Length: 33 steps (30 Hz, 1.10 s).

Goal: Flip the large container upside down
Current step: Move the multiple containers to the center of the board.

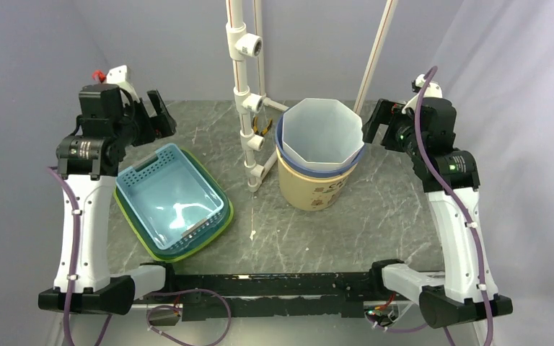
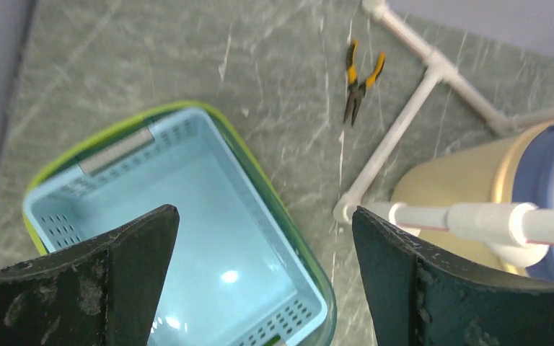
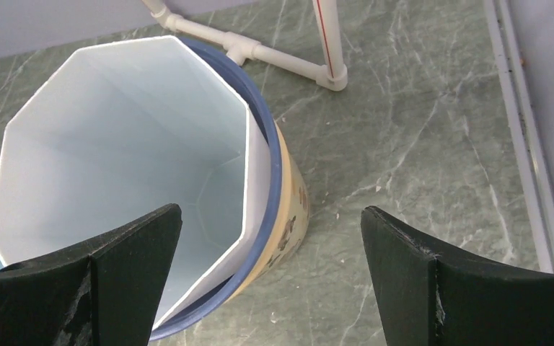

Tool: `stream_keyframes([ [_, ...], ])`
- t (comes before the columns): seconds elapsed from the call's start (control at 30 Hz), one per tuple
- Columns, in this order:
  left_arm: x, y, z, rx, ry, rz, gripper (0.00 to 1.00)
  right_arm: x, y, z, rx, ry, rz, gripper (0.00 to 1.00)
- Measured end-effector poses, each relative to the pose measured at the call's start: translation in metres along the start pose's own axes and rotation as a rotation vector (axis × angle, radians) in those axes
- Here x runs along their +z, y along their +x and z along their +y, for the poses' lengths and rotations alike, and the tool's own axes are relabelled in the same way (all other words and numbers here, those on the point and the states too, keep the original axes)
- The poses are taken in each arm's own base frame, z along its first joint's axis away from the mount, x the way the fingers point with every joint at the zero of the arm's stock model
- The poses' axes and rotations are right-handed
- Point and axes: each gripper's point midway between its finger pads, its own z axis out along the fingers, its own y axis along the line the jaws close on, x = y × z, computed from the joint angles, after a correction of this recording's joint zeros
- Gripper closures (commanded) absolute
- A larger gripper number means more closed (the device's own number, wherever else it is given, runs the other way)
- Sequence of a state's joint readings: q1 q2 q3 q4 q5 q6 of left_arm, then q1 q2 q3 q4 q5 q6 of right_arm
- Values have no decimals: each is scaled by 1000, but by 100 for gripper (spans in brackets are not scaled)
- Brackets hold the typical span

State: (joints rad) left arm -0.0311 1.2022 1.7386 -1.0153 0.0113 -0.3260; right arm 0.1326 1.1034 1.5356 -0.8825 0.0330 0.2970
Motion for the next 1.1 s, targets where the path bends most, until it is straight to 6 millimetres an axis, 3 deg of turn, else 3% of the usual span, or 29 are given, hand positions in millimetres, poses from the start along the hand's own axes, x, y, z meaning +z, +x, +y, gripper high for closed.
stream_keyframes([
  [0.23, 12, 67, 2, -86, 30, 171, 4, -25, -10, -8, -3, 35, -73, 0],
  [0.4, -2, 89, -10, -145, 111, 212, 4, -64, -12, -7, -32, -9, -156, 0],
  [0.63, -23, 134, -26, -269, 217, 331, 4, -134, 0, 26, -96, -264, -274, 0],
  [0.73, -25, 161, -24, -324, 201, 417, 4, -153, 7, 42, -108, -376, -299, 0],
  [0.83, -23, 186, -16, -367, 154, 476, 4, -155, 13, 55, -112, -457, -275, 0],
  [0.97, -6, 197, -5, -393, 69, 518, 4, -149, 16, 65, -106, -509, -233, 0],
  [1.1, 45, 201, 12, -390, -63, 564, 4, -148, 15, 67, -102, -522, -228, 0],
])
